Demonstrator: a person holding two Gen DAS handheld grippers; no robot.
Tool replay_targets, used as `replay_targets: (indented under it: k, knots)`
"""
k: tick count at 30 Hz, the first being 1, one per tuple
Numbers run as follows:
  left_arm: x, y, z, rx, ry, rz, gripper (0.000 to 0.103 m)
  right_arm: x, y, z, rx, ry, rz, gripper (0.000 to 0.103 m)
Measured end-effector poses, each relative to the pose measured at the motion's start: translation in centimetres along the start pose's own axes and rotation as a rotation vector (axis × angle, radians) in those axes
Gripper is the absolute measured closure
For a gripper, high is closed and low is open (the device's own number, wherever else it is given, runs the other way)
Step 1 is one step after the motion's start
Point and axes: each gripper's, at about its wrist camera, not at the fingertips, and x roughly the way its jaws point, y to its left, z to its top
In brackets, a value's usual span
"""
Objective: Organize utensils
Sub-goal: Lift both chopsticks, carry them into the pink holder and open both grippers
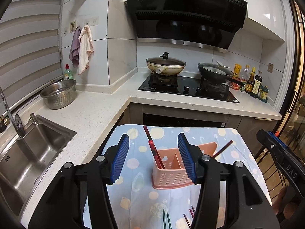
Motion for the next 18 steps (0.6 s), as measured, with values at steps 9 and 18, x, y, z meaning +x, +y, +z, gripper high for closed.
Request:
replay_targets:
  k: [9,18]
  knots:
    - [-3.4,-0.1,-2.2,0.004,0.003,-0.006,0.052,-4.3,0.3,-2.7,-0.002,0.017,0.001,0.058]
    - [-5.9,0.6,-6.7,-0.003,0.041,-0.017,0.044,-7.9,0.1,-6.8,-0.023,0.056,-0.026,0.058]
